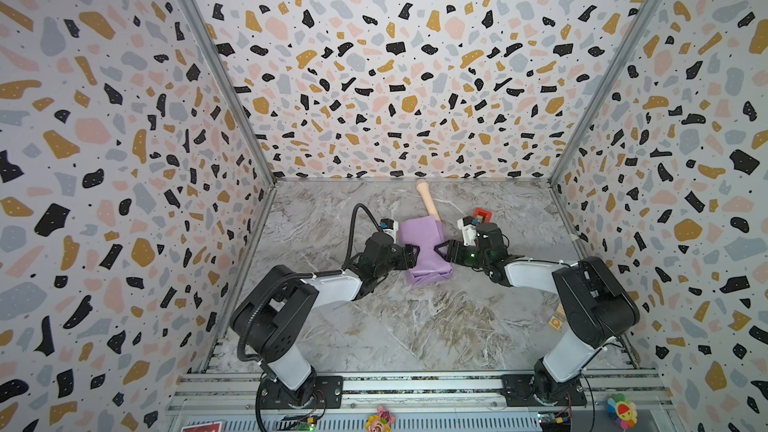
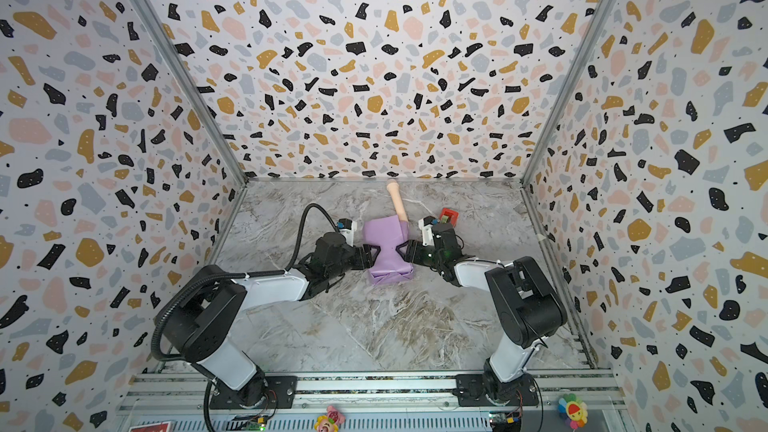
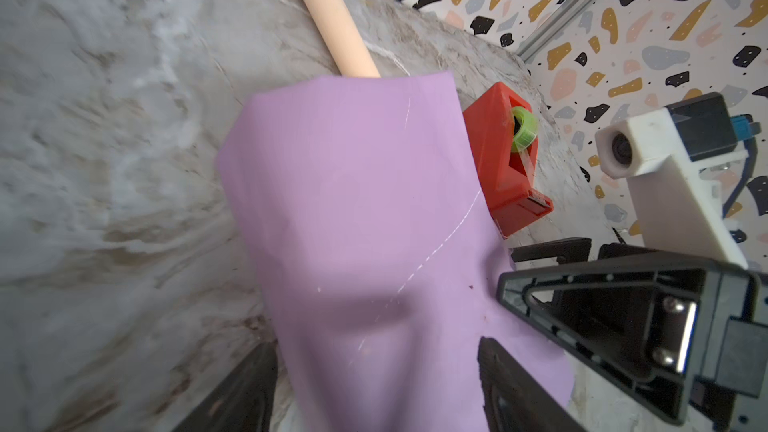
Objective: Wrap the gift box in paper
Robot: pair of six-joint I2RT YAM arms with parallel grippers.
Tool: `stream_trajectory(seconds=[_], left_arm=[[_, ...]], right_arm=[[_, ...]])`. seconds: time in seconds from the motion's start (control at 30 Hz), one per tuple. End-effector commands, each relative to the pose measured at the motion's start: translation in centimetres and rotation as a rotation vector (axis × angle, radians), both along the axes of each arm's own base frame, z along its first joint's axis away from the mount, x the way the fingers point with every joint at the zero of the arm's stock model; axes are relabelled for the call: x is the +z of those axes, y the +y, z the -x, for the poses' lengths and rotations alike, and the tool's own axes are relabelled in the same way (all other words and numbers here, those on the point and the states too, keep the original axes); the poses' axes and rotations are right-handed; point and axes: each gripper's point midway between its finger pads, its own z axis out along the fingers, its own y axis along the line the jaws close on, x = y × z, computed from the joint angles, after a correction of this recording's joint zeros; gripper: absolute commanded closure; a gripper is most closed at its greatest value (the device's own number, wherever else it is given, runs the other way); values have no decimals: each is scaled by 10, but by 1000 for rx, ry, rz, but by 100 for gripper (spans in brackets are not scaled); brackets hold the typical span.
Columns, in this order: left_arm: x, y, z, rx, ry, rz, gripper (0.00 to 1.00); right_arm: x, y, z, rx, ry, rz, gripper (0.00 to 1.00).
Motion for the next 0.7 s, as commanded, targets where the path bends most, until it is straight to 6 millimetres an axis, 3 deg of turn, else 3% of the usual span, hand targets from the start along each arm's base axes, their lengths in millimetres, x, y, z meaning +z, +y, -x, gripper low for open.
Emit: stream_trajectory(seconds=[0.0,0.2,0.3,0.33,0.43,0.5,0.67], left_arm=[[6,-25,13,-88,58,130,30],[12,-38,59,-169,94,253,33],[11,-25,83,-153,109,274,31],[10,-17,86,-132,111,272,29],[4,12,78,-33,76,190,20],[3,21,69,-5,69,170,18],[5,7,56,-25,100,221,15]], right_arm=[[16,13,12,92,-2,-62,45],[16,18,57,151,27,-84,54],[10,8,84,136,53,-77,52],[8,1,90,120,57,-69,46],[6,-22,87,41,30,-8,32],[11,-29,76,20,7,7,26],[15,-12,52,69,17,-10,22]])
